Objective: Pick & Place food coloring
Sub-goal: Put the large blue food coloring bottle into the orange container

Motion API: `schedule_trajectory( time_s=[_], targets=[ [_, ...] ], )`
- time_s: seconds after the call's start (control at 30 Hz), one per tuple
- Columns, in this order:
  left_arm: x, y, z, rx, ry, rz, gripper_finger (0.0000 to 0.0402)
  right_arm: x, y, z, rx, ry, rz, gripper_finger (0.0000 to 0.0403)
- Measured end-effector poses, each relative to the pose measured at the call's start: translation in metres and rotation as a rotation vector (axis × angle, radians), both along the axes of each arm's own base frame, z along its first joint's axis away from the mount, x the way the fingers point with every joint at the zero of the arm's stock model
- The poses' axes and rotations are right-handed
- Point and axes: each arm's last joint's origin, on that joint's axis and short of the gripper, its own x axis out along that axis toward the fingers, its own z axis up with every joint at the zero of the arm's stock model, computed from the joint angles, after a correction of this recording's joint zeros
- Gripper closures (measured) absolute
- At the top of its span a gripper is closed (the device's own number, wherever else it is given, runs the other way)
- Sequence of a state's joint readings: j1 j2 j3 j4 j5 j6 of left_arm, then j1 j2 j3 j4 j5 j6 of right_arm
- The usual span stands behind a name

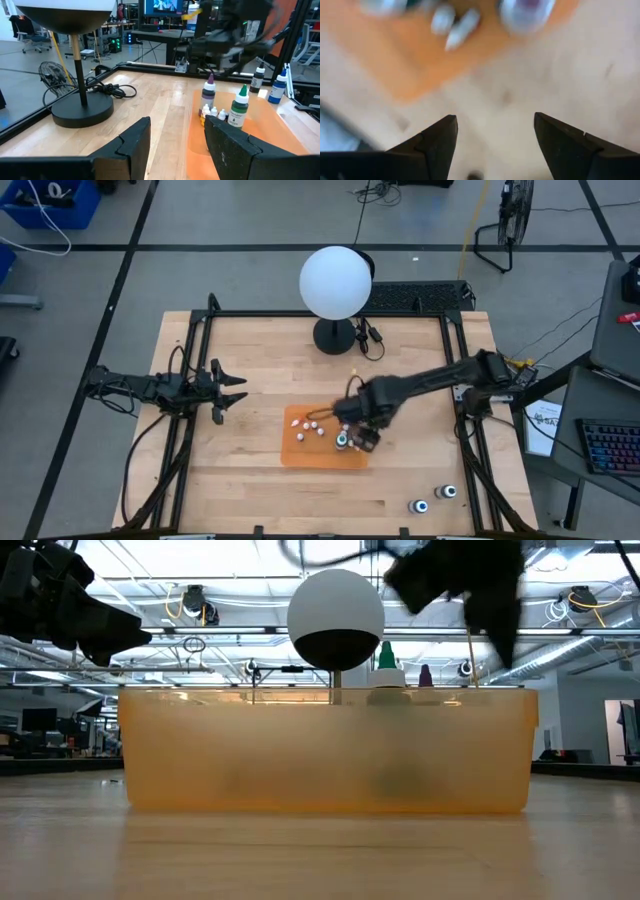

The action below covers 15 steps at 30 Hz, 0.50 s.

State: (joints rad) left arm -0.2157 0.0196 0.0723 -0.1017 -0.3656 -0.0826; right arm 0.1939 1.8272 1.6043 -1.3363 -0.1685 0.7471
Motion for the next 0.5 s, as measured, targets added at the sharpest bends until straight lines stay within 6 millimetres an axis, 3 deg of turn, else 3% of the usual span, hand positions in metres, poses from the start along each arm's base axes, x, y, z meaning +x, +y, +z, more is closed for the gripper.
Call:
schedule_trajectory(
  time_s=[0.27,0.5],
  targets=[
    [0.000,0.000,0.000,0.000,0.000,0.000,0.0215,-0.043,0.070,0.025,0.017,0.038,-0.090,0.0165],
    [0.000,0.000,0.000,0.000,0.000,0.000,0.0215,-0.075,0.122,0.027,-0.021,0.078,-0.206,0.0172]
  ],
)
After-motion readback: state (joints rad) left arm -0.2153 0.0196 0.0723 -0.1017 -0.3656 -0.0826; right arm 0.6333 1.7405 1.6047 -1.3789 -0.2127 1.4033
